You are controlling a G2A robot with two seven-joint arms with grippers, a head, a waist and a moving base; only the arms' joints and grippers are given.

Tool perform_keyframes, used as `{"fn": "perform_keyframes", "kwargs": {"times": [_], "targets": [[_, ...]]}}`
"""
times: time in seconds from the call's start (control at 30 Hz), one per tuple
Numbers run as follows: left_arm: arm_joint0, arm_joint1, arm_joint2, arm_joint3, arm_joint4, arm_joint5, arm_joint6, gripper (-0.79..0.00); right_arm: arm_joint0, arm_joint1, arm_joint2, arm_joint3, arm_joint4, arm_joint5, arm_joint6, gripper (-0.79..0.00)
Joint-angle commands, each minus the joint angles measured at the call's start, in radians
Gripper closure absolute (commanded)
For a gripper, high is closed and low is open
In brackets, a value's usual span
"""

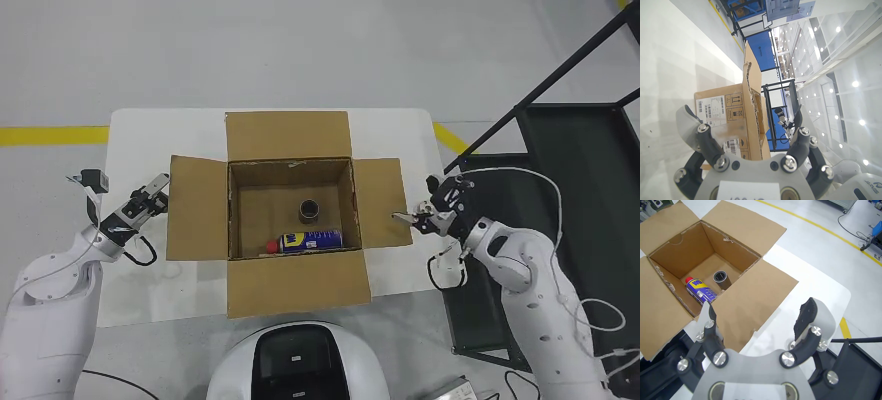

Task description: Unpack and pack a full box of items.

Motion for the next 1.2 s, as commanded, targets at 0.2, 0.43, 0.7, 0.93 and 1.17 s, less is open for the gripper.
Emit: {"fn": "perform_keyframes", "kwargs": {"times": [0.2, 0.43, 0.7, 0.93, 1.17], "targets": [[0.0, 0.0, 0.0, 0.0, 0.0, 0.0, 0.0, -0.785, 0.004, 0.0, -0.006, 0.008, -0.005, -0.001, -0.012, -0.785], [0.0, 0.0, 0.0, 0.0, 0.0, 0.0, 0.0, -0.785, 0.004, 0.0, -0.006, 0.008, -0.005, -0.001, -0.012, -0.785], [0.0, 0.0, 0.0, 0.0, 0.0, 0.0, 0.0, -0.785, 0.008, 0.008, 0.081, 0.074, 0.036, 0.074, -0.001, -0.785], [0.0, 0.0, 0.0, 0.0, 0.0, 0.0, 0.0, -0.785, 0.133, 0.018, 0.064, 0.321, 0.024, 0.049, 0.061, -0.785], [0.0, 0.0, 0.0, 0.0, 0.0, 0.0, 0.0, -0.785, 0.3, 0.014, -0.047, 0.616, -0.02, -0.009, 0.049, -0.785]]}}
